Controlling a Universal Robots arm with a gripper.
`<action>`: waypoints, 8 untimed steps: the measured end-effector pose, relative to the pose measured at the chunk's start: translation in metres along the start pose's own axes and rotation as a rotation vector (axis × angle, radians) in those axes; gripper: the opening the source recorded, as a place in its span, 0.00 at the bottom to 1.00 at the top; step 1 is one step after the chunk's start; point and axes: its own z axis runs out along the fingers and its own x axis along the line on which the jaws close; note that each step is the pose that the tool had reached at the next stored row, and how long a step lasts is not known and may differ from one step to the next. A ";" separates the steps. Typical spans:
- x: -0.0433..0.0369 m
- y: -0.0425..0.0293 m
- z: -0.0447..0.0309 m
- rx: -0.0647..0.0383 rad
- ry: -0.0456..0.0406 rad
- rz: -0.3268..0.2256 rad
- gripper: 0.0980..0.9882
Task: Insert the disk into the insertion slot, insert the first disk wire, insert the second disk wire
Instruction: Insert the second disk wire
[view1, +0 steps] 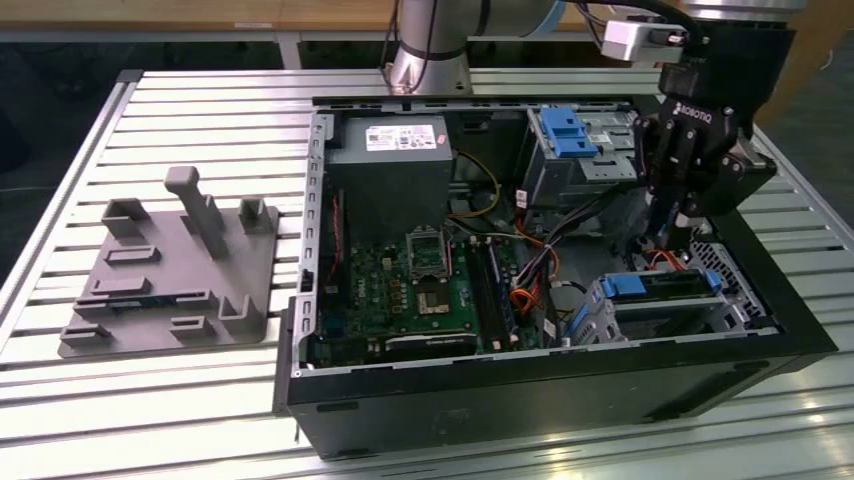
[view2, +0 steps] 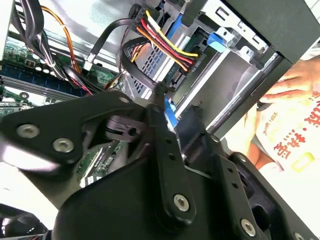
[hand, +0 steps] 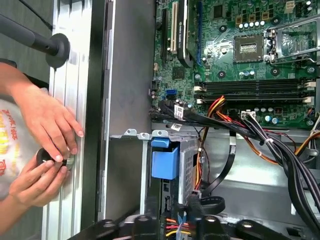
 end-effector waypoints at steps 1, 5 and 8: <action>-0.0013 0.0000 -0.0002 0.000 0.0024 0.000 0.27; -0.0046 -0.0003 0.0002 0.000 0.0091 0.000 0.19; -0.0057 -0.0006 0.0014 0.000 0.0108 0.000 0.19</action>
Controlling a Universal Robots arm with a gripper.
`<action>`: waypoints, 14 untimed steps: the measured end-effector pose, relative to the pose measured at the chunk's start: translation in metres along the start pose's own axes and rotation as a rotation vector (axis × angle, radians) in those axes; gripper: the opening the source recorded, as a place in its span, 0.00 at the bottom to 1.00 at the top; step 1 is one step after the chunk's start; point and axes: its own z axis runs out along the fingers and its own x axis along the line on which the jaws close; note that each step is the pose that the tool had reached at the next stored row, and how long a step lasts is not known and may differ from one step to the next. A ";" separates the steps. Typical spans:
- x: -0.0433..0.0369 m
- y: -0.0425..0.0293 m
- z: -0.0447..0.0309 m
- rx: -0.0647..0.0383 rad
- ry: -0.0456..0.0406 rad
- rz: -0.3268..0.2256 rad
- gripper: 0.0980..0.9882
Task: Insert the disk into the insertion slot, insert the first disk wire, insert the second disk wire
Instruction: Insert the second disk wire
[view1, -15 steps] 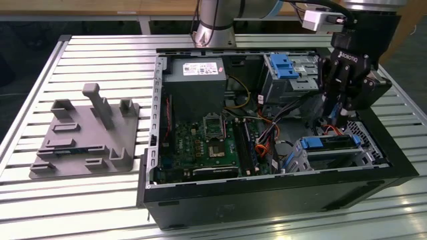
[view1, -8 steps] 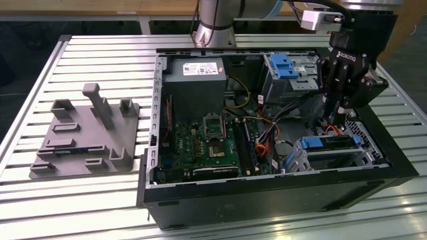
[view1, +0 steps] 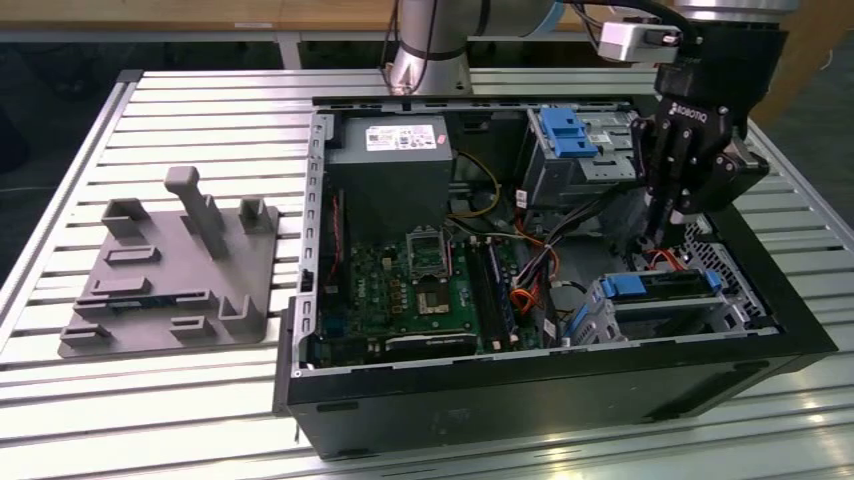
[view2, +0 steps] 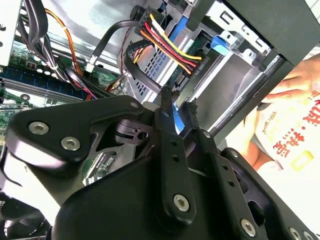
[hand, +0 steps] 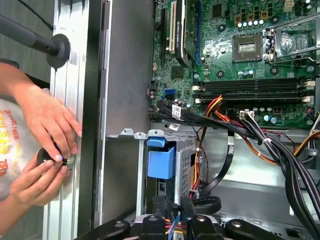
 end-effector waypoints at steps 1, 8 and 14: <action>-0.0003 -0.0001 0.0004 0.000 0.0006 0.000 0.19; -0.0027 -0.0004 0.0028 0.000 0.0050 0.000 0.19; -0.0055 -0.0005 0.0038 0.000 0.0114 0.000 0.11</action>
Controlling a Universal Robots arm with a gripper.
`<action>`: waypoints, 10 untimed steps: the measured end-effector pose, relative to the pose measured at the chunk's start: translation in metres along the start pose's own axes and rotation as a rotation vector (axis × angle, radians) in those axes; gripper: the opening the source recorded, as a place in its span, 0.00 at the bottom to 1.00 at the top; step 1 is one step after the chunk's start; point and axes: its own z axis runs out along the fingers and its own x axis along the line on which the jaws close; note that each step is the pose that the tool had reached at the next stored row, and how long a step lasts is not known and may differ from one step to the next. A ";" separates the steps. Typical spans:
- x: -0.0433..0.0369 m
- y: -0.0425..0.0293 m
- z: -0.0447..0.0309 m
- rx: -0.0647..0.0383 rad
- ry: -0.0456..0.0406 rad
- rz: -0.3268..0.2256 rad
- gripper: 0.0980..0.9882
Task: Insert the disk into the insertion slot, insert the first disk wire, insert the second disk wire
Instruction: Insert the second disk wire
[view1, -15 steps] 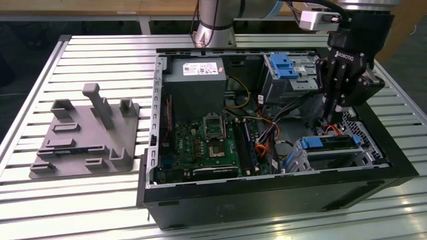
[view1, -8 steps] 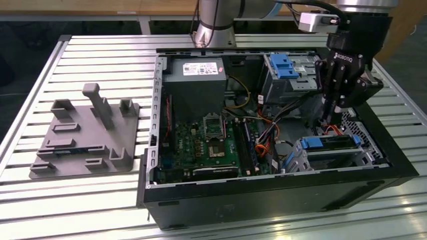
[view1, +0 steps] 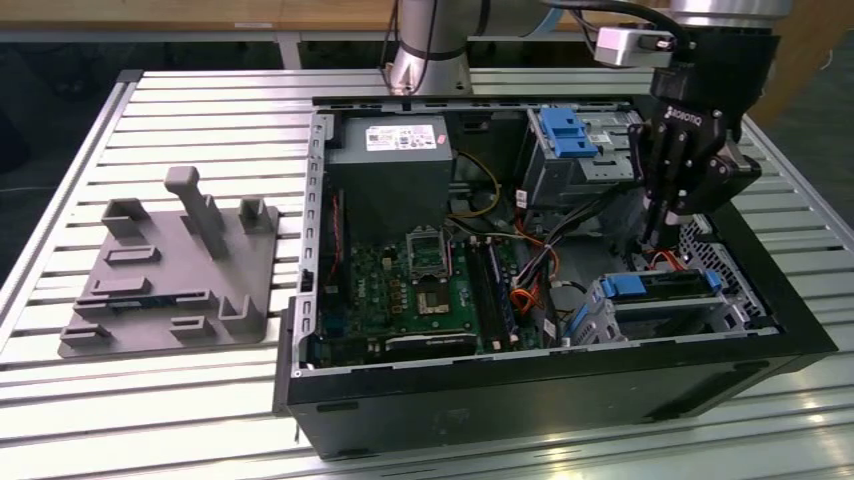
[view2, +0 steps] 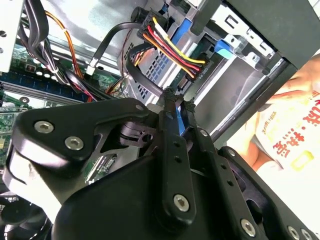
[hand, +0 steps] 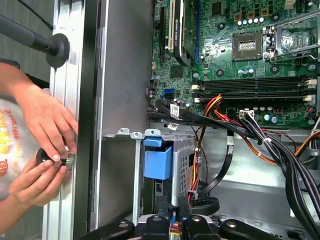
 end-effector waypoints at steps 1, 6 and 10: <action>-0.0004 0.0000 0.0001 0.000 0.0015 0.000 0.11; -0.0009 0.0000 0.0004 0.000 0.0075 0.000 0.11; -0.0010 0.0000 0.0006 0.000 0.0072 0.000 0.11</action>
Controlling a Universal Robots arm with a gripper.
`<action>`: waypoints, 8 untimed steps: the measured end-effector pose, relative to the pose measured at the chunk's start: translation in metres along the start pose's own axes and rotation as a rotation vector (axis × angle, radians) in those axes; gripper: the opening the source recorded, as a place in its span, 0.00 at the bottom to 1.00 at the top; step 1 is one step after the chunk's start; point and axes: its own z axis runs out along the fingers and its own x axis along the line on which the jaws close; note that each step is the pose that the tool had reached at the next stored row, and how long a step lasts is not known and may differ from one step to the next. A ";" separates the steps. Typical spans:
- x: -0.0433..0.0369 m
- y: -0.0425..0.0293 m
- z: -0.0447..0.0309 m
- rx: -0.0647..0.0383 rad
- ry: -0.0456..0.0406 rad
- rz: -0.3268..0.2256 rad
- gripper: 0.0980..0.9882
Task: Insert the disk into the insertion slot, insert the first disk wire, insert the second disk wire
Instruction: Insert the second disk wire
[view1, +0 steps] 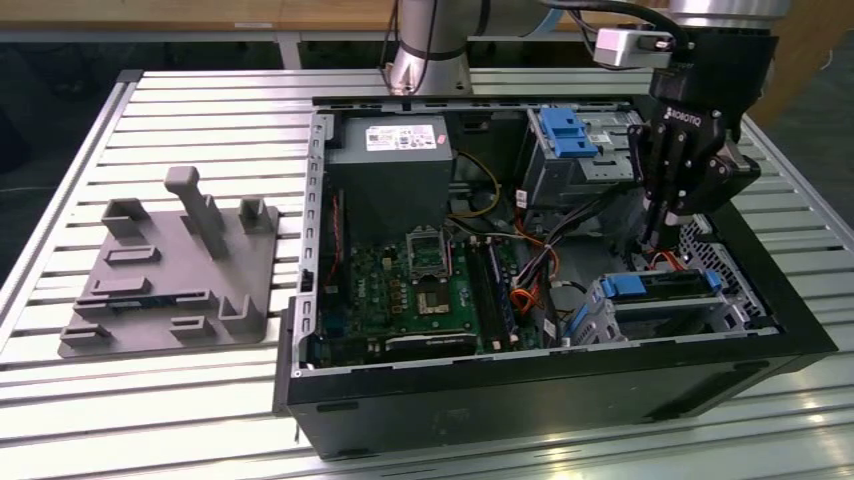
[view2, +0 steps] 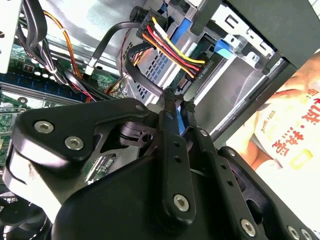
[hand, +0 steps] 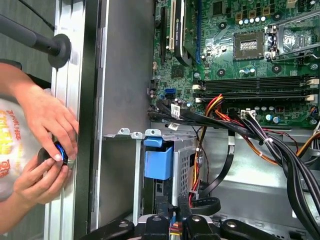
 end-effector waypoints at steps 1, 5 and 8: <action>0.0000 0.0000 0.0000 0.000 0.0000 0.000 0.11; 0.0001 -0.0030 -0.0001 -0.001 0.0000 0.000 0.11; 0.0001 -0.0039 -0.0001 -0.001 -0.0001 0.000 0.11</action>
